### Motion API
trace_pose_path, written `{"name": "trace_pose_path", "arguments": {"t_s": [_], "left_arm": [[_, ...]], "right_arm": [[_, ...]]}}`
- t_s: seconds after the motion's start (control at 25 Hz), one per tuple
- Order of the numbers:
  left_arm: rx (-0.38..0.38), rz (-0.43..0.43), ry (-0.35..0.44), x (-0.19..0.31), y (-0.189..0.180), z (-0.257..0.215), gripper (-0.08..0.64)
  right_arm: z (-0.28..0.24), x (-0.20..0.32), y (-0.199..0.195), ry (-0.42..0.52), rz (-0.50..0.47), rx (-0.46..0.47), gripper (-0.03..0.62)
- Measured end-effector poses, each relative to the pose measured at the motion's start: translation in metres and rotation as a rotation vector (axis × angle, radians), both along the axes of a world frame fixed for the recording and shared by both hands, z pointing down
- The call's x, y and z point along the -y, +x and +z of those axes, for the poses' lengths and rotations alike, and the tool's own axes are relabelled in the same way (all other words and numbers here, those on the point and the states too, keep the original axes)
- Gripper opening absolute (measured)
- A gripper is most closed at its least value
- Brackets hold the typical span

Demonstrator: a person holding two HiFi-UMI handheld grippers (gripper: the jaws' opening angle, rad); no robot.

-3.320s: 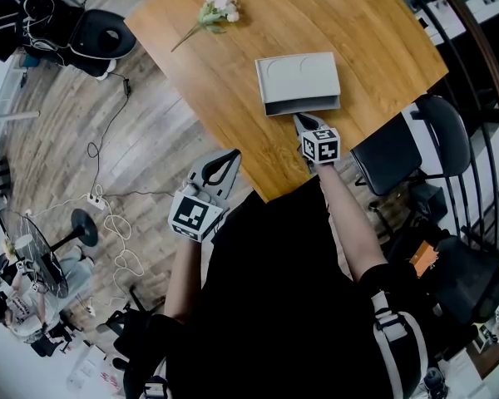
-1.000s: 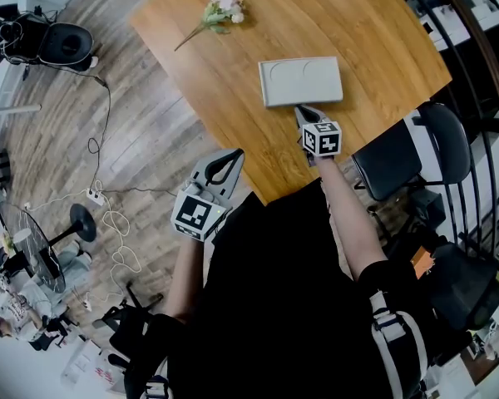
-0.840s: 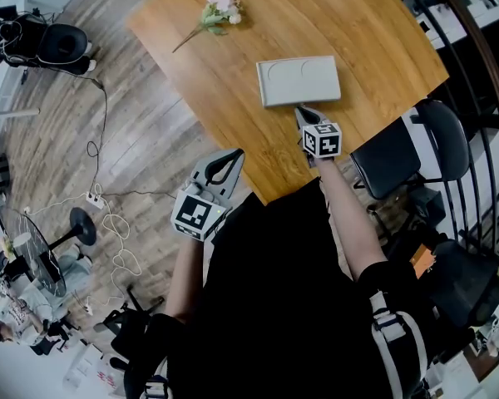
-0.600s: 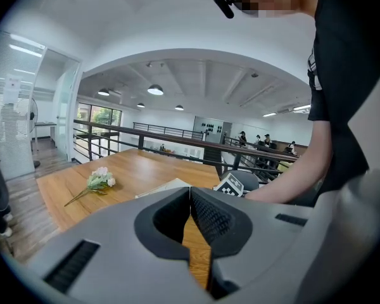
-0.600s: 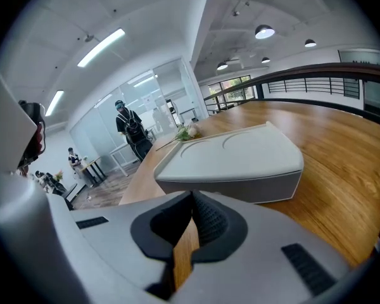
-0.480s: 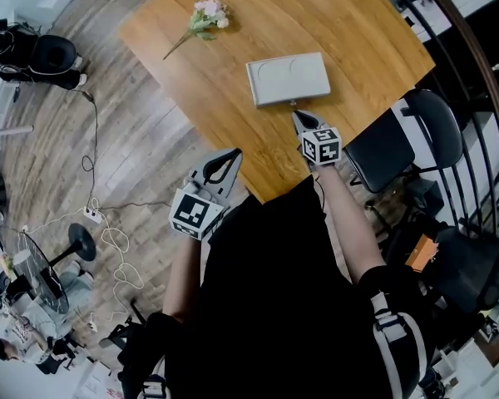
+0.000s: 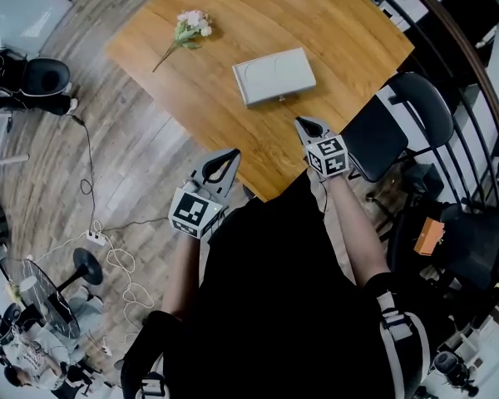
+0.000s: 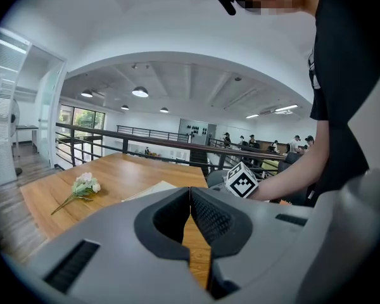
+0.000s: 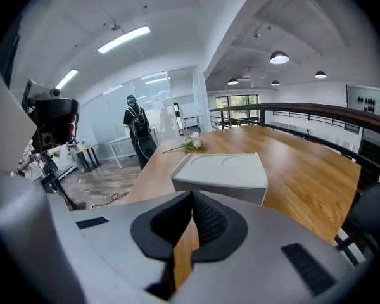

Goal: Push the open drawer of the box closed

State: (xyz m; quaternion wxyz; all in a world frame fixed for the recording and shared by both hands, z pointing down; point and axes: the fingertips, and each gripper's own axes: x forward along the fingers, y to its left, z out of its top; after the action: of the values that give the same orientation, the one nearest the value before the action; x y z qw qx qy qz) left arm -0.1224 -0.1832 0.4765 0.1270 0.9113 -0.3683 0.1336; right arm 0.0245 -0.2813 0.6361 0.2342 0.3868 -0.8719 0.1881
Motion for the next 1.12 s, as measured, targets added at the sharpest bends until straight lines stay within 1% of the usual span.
{"name": "trace_pose_path", "arguments": {"t_s": [0.2,0.36,0.52,0.76,0.92,1.12], "left_arm": [[0.002,0.033,0.007,-0.01,0.0,-0.003,0.023],[0.002,0.04,0.004,-0.015,-0.001,-0.002,0.023],[0.001,0.044,0.005,-0.023,-0.002,-0.004,0.023],[-0.002,0.05,0.016,-0.026,-0.005,-0.01,0.023],[-0.023,0.044,0.021,-0.026,-0.006,-0.014,0.023],[-0.025,0.042,0.02,-0.029,-0.004,-0.015,0.023]], "right_arm": [[-0.027,-0.021,-0.004,0.046,-0.021,0.014,0.015],[-0.047,-0.041,-0.014,0.08,-0.087,0.032,0.015],[-0.068,-0.056,-0.019,0.162,-0.148,-0.028,0.015],[-0.096,-0.062,-0.025,0.217,-0.167,-0.054,0.015],[-0.11,-0.063,-0.027,0.25,-0.177,-0.066,0.015],[-0.112,-0.07,-0.024,0.25,-0.181,-0.067,0.015]]}}
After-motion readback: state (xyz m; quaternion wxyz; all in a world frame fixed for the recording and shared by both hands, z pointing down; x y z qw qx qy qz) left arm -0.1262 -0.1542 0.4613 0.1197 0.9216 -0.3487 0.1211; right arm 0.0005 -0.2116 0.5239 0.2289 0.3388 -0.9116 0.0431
